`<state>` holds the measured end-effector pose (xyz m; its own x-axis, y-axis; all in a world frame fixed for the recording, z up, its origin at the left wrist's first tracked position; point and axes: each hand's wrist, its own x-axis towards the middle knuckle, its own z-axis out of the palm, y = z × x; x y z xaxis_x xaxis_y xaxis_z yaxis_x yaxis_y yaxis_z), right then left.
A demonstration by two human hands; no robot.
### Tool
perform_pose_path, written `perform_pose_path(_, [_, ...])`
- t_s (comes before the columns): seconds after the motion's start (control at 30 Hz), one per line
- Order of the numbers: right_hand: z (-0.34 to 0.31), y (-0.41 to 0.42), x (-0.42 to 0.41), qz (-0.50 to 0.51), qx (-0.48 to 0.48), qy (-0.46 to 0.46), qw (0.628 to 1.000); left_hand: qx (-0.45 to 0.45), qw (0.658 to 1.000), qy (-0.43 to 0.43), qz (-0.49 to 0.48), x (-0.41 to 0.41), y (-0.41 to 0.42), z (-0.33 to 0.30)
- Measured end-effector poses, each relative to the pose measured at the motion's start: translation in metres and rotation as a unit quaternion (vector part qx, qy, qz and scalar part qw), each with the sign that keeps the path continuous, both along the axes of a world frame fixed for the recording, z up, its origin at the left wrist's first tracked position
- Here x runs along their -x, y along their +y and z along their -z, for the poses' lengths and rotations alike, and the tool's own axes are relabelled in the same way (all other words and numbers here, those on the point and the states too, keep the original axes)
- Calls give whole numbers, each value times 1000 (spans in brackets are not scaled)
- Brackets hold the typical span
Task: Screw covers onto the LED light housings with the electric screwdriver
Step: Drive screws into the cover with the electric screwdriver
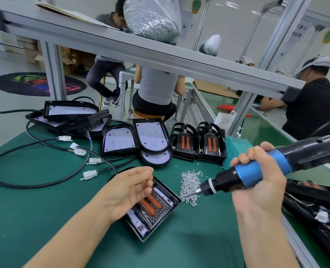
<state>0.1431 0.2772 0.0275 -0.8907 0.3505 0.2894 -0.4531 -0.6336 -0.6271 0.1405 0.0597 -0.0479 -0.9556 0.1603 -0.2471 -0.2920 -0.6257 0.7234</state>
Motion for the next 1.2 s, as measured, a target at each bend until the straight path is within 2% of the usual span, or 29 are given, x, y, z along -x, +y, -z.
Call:
perform_pose_path(0.13, [-9, -28, -1, -27, 47, 7, 998, -60, 998, -17, -1, -15, -4, 1])
perform_pose_path(0.33, [-19, -59, -2, -42, 74, 34, 996, -77, 997, 9, 11, -29, -10, 3])
perform_pose_path(0.7, [-23, -75, -7, -57, 51, 49, 996, -94, 995, 13, 2, -36, -6, -4])
perform_pose_path(1.0, [-25, -75, -9, -47, 50, 52, 996, -145, 989, -18, -23, -38, 2, -6])
perform_pose_path(1.2, [-22, -75, -7, -46, 46, 47, 997, -149, 988, -23, -24, -38, 5, -6])
